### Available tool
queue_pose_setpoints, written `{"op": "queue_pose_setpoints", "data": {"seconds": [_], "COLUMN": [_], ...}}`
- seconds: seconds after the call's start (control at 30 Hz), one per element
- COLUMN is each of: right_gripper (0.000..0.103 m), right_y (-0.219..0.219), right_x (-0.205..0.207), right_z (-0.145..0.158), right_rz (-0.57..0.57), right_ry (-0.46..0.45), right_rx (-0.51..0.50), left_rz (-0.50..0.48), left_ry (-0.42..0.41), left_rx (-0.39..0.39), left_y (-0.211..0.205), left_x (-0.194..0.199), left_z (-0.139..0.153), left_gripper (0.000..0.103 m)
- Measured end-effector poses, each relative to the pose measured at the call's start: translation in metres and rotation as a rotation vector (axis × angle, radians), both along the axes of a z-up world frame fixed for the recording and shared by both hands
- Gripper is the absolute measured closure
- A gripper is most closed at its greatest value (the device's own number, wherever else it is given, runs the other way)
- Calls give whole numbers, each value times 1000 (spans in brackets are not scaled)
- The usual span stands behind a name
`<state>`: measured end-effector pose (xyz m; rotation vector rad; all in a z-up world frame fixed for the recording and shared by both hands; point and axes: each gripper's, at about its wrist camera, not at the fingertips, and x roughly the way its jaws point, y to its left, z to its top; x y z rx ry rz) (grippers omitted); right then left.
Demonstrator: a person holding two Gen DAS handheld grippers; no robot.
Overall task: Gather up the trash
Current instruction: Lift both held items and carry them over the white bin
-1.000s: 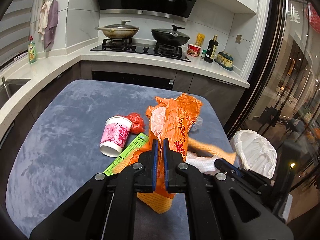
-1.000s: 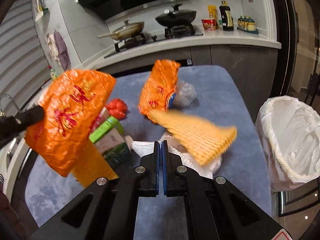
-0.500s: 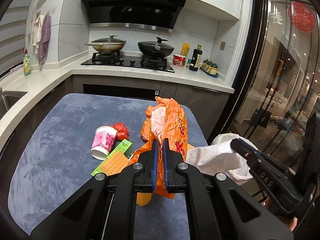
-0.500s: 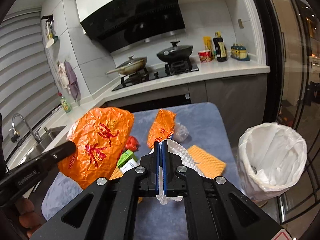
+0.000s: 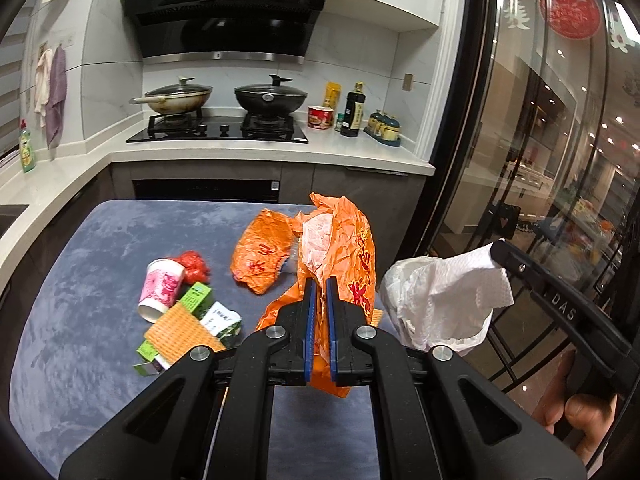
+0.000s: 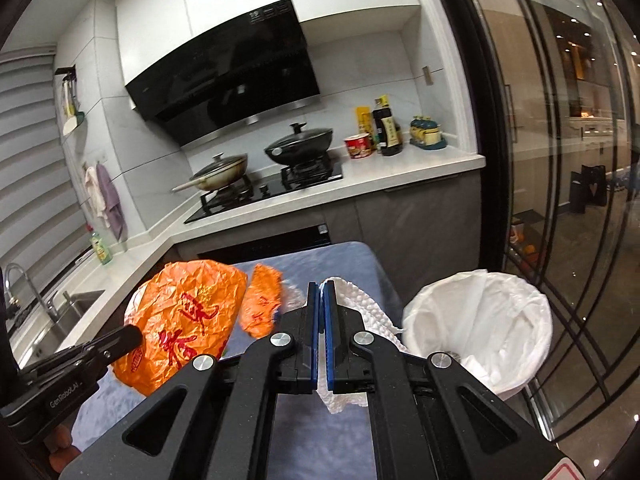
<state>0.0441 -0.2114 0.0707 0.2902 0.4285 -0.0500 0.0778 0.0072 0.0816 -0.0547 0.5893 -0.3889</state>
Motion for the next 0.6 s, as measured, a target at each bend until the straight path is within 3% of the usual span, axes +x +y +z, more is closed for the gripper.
{"op": "queue_pose_setpoints", "data": {"seconds": [0.6], "right_gripper": [100], "right_y": [-93], "right_x": [-7], "right_z": [-10], "right_rz": [-183], "right_ry": [13], "right_rx": [-4], "left_rz": [-132], "left_ry": [-1], "left_rx": [56], "left_y": [-92], "left_x": [13], "left_z": [-6], "left_gripper": [98]}}
